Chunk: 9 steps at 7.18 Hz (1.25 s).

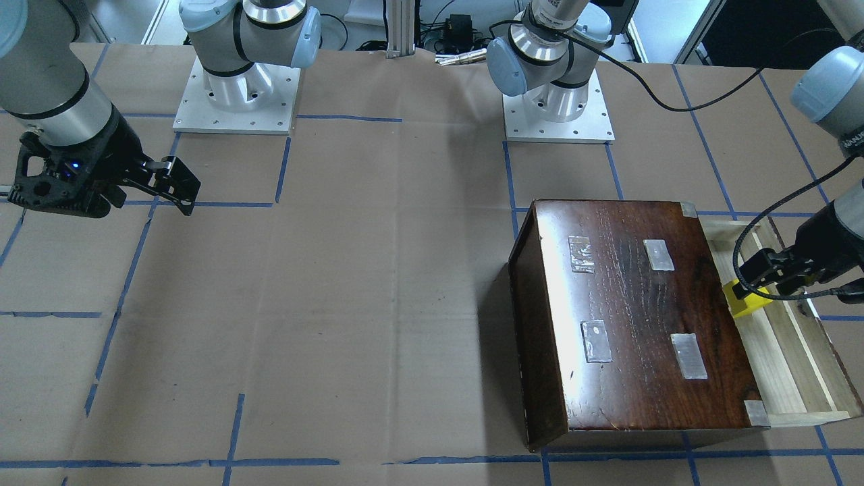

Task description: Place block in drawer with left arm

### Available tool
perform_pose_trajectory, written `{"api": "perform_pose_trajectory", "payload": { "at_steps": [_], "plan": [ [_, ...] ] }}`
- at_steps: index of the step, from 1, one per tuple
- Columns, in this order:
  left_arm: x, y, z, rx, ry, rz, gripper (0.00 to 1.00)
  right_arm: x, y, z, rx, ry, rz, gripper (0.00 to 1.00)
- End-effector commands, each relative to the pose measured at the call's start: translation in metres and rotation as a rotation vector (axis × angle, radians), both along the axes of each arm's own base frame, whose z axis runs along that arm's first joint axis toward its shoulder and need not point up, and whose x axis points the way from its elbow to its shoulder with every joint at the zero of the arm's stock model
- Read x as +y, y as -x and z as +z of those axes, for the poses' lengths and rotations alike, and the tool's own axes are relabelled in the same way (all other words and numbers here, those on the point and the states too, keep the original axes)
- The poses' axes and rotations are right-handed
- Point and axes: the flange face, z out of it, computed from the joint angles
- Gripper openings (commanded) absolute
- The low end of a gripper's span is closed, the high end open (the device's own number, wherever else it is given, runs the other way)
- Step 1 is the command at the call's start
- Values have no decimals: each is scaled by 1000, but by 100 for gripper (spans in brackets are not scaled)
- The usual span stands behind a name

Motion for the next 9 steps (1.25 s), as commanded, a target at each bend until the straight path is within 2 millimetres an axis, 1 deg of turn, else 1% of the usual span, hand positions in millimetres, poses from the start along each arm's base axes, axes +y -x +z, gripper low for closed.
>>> {"api": "perform_pose_trajectory", "payload": {
  "at_steps": [1,2,3,4,5,7,8,9],
  "plan": [
    [12,7,40,-32,51,1,99,0,0,-1,0,-1,0,100],
    [24,15,60,-31,51,4,99,0,0,0,0,0,0,100],
    [38,27,79,-24,42,16,99,0,0,-1,0,-1,0,100],
    [43,50,90,-15,41,55,99,0,0,-1,0,-1,0,100],
    [47,86,103,-8,41,69,99,0,0,0,0,0,0,100],
    [57,147,115,10,33,116,99,0,0,-1,0,-1,0,100],
    [66,182,124,18,33,125,99,0,0,0,0,0,0,100],
    [74,212,126,25,27,134,99,0,0,0,0,0,0,100]
  ]
}}
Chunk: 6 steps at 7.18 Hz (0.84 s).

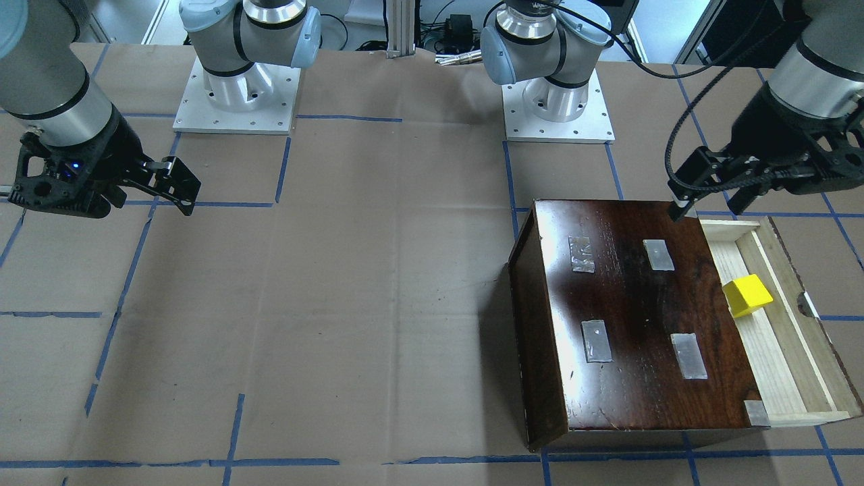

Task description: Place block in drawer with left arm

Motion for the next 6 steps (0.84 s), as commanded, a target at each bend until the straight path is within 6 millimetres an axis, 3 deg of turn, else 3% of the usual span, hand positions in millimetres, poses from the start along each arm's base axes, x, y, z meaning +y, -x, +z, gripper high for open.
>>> {"api": "perform_pose_trajectory", "payload": {
  "at_steps": [1,3,4,6],
  "plan": [
    [17,62,4,18,-33,-2,99,0,0,0,0,0,0,100],
    [26,114,1,-15,-49,-27,99,0,0,-1,0,-1,0,100],
    [30,129,-2,-28,-55,-54,99,0,0,-1,0,-1,0,100],
    [28,131,-9,-52,-70,-49,98,0,0,-1,0,-1,0,100]
  ]
}}
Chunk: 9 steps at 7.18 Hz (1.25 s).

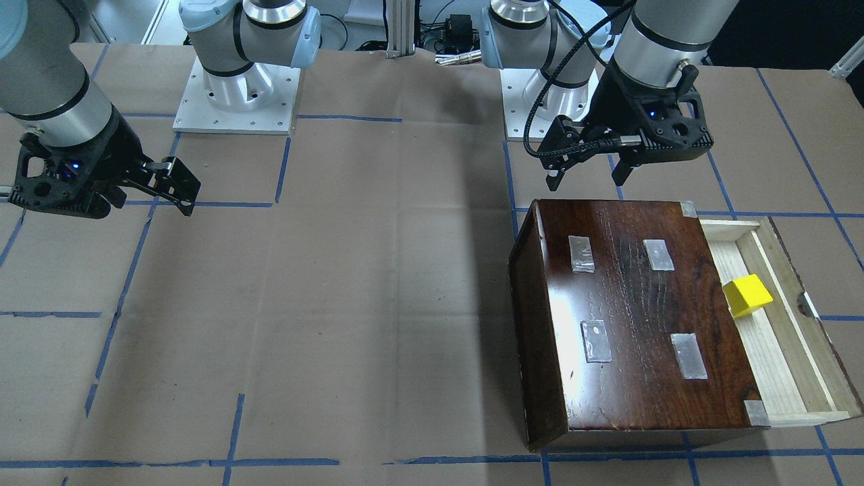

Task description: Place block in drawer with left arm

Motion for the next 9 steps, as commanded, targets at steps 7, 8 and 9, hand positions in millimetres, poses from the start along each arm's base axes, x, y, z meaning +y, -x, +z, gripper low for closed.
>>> {"api": "perform_pose_trajectory", "payload": {
  "at_steps": [7,8,9],
  "plan": [
    [2,5,-19,-56,-33,-120,98,0,0,0,0,0,0,100],
    [3,6,-19,-50,-34,-127,98,0,0,1,0,1,0,100],
    [3,6,-19,-50,-33,-130,98,0,0,0,0,0,0,100]
  ]
}}
